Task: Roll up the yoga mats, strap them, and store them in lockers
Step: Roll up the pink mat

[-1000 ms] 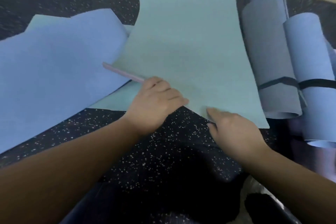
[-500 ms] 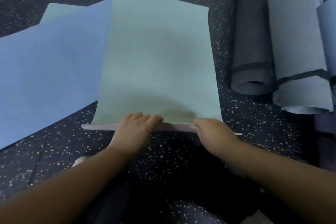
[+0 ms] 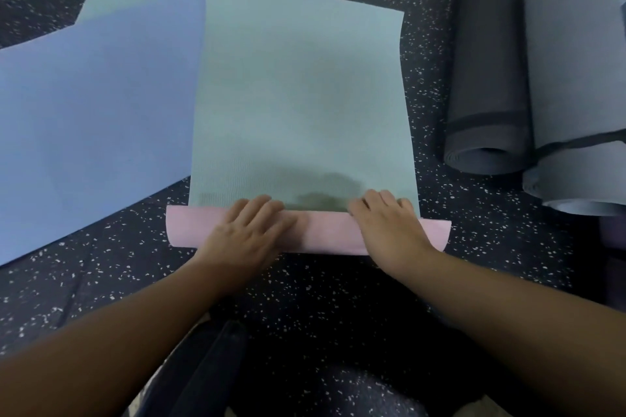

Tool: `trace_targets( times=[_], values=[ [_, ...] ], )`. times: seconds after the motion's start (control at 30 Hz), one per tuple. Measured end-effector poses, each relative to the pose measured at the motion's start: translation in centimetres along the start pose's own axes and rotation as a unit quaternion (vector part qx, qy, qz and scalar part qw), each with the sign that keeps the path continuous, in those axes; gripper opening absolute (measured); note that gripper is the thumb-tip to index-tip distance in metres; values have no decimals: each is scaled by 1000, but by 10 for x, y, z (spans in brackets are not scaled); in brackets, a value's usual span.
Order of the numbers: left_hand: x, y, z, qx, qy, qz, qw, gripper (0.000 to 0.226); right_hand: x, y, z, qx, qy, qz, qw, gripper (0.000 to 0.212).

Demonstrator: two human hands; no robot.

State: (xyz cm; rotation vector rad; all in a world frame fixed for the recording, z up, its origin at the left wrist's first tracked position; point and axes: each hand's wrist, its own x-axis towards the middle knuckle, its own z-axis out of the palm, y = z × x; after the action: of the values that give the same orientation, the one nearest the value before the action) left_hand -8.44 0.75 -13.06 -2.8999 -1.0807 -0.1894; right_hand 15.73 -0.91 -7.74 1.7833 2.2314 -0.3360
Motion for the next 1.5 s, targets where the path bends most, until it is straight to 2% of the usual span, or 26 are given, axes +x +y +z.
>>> trace_targets(
  times=[0.07, 0.2, 0.3, 0.43, 0.6, 0.77, 0.97, 1.13, 1.27, 1.33, 1.4, 1.5],
  values=[
    [3, 4, 0, 8, -7, -22, 1000, 44, 1, -5, -4, -31, 46, -8, 998, 35],
    [10, 8, -3, -19, -82, -62, 995, 41, -4, -15, 7, 4, -38, 22, 999, 42],
    [10, 13, -3, -30, -127, -77, 988, 50, -9, -17, 14, 37, -49, 10, 998, 52],
    [-1, 21, -4, -36, -155, -68, 985, 60, -22, -21, 25, 79, -97, 16, 992, 45],
    [-22, 32, -6, -37, -206, -53, 977, 65, -34, -28, 32, 104, -136, -7, 985, 49],
    [-32, 36, -1, -49, -213, -40, 975, 79, -41, -27, 41, 112, -157, -13, 981, 54],
    [-27, 32, -3, -66, -209, -35, 975, 63, -36, -22, 40, 128, -160, -14, 979, 56],
    [-32, 29, 9, -108, -172, -64, 977, 74, -33, -19, 37, 114, -151, 4, 982, 51],
    [-29, 28, 10, -127, -130, -90, 979, 44, -30, -19, 36, 112, -151, 30, 982, 46],
    [-31, 27, 12, -151, -119, -119, 974, 45, -31, -17, 37, 105, -150, 23, 983, 48],
    [-29, 26, 9, -167, -129, -145, 967, 45, -30, -13, 37, 102, -148, 17, 984, 48],
    [-22, 25, -1, -200, -200, -179, 942, 44, -30, -10, 37, 124, -164, 13, 979, 41]
  ],
)
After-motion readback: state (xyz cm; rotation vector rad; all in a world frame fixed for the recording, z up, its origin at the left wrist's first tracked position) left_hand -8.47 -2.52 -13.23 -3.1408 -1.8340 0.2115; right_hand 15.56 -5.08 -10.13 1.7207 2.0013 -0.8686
